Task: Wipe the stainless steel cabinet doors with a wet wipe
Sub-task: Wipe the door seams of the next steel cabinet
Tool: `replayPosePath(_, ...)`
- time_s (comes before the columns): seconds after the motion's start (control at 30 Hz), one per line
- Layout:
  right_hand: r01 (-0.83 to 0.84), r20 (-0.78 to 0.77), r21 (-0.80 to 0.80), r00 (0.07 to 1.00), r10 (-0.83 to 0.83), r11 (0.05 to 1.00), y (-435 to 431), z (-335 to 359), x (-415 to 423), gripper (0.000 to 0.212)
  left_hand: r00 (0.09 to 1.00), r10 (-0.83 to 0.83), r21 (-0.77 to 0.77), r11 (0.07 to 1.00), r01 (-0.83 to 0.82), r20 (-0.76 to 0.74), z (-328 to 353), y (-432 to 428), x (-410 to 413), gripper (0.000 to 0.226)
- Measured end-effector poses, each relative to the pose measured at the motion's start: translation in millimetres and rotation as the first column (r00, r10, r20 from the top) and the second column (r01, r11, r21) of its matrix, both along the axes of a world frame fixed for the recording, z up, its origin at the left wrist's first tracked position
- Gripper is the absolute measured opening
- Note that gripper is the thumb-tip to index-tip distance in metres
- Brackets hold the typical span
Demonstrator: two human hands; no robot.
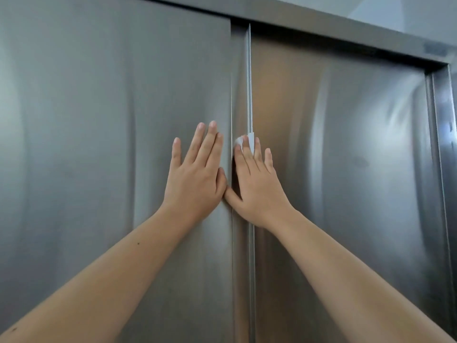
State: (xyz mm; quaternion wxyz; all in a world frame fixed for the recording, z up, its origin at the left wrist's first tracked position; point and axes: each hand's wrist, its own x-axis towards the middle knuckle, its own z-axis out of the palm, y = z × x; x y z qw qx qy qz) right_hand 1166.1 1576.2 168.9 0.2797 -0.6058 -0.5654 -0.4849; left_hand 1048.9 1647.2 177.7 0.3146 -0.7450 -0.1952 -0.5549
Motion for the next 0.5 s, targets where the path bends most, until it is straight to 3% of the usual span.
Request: replayPosePath(0.5, 0.087, 0.085, 0.024, 0.992, -0.089, 0.996, 4.0, 96.9, 7.9, 0.072, 0.998, 0.062, 0.035, 0.997, -0.063, 0.022, 77.6, 8.7, -2.4, 0.064)
